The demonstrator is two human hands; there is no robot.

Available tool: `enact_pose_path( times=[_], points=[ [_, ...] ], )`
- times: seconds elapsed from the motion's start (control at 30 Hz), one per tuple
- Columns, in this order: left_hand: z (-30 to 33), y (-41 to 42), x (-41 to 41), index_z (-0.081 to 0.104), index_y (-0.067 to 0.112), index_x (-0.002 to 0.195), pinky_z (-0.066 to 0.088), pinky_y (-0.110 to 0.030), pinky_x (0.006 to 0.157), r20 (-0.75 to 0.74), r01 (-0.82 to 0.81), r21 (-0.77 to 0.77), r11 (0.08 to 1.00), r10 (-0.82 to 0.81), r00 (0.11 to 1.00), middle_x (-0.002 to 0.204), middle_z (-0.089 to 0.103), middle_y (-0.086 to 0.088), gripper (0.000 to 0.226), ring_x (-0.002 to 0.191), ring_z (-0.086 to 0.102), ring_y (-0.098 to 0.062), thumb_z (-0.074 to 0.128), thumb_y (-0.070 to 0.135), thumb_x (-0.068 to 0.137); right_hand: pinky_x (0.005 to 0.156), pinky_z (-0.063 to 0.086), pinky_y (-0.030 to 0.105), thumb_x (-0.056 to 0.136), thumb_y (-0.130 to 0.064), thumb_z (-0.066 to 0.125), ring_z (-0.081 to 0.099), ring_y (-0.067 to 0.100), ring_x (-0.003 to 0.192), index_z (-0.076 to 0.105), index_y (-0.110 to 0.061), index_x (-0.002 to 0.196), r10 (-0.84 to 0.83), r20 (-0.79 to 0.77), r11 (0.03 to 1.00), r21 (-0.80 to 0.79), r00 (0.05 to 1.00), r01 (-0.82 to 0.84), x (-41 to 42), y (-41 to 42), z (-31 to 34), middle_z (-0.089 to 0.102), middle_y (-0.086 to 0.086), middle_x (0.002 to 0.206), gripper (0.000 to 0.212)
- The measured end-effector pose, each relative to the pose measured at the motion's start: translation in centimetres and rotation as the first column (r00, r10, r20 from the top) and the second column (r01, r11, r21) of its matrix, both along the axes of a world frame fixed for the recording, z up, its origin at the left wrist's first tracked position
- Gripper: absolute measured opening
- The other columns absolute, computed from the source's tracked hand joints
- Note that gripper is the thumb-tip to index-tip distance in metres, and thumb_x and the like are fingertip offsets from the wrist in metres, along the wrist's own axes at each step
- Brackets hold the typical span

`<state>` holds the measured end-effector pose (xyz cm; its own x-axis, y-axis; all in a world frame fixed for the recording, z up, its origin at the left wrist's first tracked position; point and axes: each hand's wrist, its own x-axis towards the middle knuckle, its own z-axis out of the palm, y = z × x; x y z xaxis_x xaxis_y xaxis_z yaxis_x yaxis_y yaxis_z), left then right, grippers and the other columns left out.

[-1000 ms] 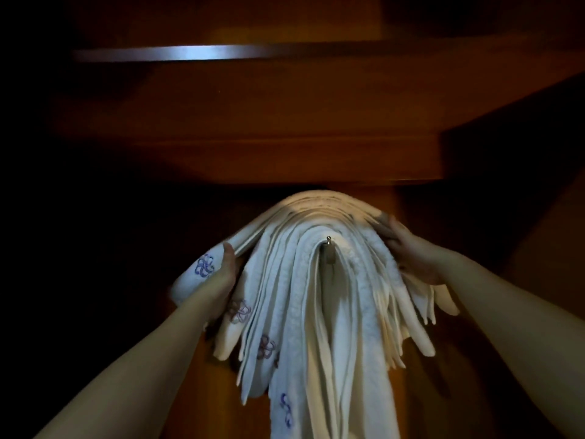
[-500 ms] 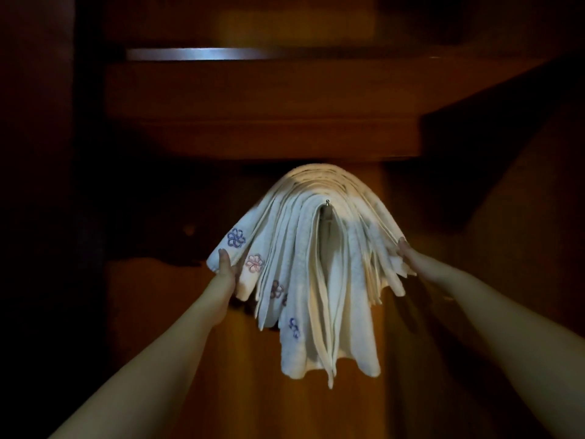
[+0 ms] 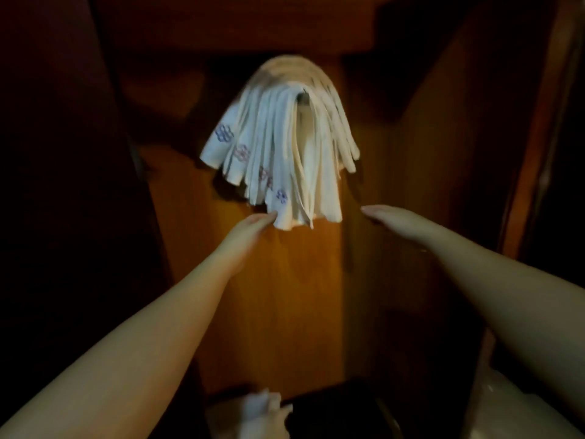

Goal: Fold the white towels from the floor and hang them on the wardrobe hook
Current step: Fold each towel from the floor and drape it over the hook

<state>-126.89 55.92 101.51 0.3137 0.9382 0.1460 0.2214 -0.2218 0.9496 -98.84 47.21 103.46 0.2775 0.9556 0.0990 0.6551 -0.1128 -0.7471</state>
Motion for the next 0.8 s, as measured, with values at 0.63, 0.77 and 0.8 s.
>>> enact_pose_path(
  times=[0.63,0.77,0.8],
  points=[
    [-21.4,-17.8,21.9,0.044,0.029,0.146,0.04,-0.032,0.096,-0.55,0.598,-0.082,0.797,-0.537,0.64,0.155,0.04,0.001,0.062,0.139,0.041,-0.019,0.068,0.044,0.091,0.108,0.029,0.025,0.096,-0.045,0.061,0.043,0.02,0.14,0.045,-0.02,0.151,-0.162,0.296,0.924,-0.29,0.941,0.25,13.3,-30.3,-26.3,0.046,0.003,0.154,0.063],
    [-25.6,-21.9,31.5,0.048,0.024,0.145,0.036,-0.027,0.094,-0.614,0.657,-0.112,0.746,-0.571,0.544,0.151,0.045,0.0,0.062,0.137,0.043,-0.018,0.069,0.046,0.091,0.117,0.028,0.033,0.095,-0.05,0.06,0.037,0.023,0.146,0.041,-0.02,0.154,-0.283,0.277,0.842,-0.386,0.918,0.376,19.7,-36.1,-32.1,0.041,0.005,0.159,0.069],
    [-26.9,-22.9,33.9,0.049,0.024,0.145,0.036,-0.027,0.094,-0.614,0.668,-0.136,0.731,-0.592,0.523,0.149,0.047,0.0,0.061,0.136,0.045,-0.018,0.069,0.045,0.091,0.117,0.029,0.036,0.095,-0.049,0.062,0.039,0.024,0.145,0.041,-0.017,0.154,-0.314,0.249,0.824,-0.407,0.916,0.394,21.4,-37.6,-33.5,0.042,0.007,0.158,0.07]
  ],
)
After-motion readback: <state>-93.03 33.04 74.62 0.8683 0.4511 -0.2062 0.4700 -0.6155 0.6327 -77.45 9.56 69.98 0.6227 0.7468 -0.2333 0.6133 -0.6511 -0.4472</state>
